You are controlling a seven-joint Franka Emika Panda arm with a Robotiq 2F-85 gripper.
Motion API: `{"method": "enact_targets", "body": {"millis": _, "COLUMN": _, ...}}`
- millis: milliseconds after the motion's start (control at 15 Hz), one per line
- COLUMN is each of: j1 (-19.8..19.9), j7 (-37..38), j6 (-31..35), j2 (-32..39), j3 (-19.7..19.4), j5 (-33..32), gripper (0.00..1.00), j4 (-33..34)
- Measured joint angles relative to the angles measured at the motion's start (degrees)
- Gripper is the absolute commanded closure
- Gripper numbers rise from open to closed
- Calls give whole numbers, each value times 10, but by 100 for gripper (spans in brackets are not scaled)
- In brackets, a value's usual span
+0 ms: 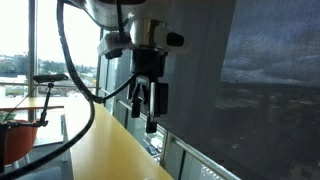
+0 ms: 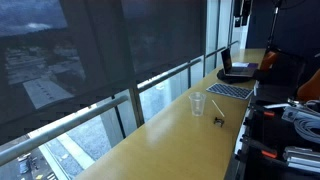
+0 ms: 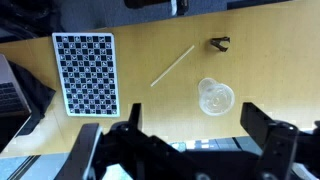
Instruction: Put the straw inside the cup
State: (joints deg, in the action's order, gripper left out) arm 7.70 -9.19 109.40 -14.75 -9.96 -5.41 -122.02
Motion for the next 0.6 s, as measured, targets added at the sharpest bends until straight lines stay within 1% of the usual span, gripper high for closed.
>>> {"method": "enact_targets", "body": {"millis": 467, "j1": 0, "j7": 0, "j6": 0, "j2": 0, "j3": 0, "j5": 0, "gripper": 0, "j4": 1}}
{"method": "enact_targets", "body": {"millis": 600, "j1": 0, "j7": 6, "j6": 0, "j2": 0, "j3": 0, "j5": 13, "gripper": 0, "j4": -4}}
